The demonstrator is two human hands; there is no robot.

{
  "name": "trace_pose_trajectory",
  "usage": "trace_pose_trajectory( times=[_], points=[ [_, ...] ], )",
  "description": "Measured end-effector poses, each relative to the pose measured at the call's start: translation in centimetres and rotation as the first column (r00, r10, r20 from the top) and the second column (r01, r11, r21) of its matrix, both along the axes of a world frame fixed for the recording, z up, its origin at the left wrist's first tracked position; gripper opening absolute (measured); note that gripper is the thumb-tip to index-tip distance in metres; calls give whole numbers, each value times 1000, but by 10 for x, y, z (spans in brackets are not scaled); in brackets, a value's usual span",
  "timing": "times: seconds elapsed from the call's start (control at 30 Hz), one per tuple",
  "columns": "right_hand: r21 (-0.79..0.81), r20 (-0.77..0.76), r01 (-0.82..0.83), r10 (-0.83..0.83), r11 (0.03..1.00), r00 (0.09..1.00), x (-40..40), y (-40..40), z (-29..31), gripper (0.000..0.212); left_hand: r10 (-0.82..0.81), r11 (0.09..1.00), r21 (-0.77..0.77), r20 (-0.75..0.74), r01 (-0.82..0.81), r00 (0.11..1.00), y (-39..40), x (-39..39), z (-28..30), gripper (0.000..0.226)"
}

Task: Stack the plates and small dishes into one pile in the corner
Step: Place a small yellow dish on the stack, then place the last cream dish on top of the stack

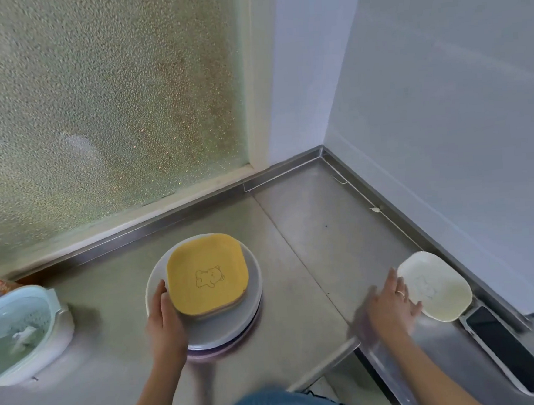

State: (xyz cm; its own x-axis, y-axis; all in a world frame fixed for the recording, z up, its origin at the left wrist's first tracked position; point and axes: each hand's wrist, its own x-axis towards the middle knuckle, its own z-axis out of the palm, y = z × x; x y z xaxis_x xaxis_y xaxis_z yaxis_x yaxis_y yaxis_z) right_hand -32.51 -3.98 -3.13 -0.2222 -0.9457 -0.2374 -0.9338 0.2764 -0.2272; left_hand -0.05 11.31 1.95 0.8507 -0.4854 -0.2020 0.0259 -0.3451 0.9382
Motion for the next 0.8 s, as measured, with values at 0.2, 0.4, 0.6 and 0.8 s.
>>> trace_pose_trajectory(
  times=[0.2, 0.4, 0.6, 0.8],
  points=[
    [-64, -2, -88, 88, 994, 996, -5, 6, -2, 64, -2, 999, 42, 36, 0, 999, -1, -2, -1, 40],
    [-22, 144, -15, 18, 1000, 989, -3, 4, -2, 66, -26, 997, 68, 19, 25, 999, 0, -3, 4, 40],
    [-277, 371, -215, 310, 937, 875, 46, 6, 23, 40, -25, 997, 76, 4, 25, 1000, 0, -5, 6, 40],
    [-658, 355, -410, 740, 631, 571, 149, 29, 83, 37, -14, 999, 45, -57, 17, 998, -1, -2, 4, 40]
  ],
)
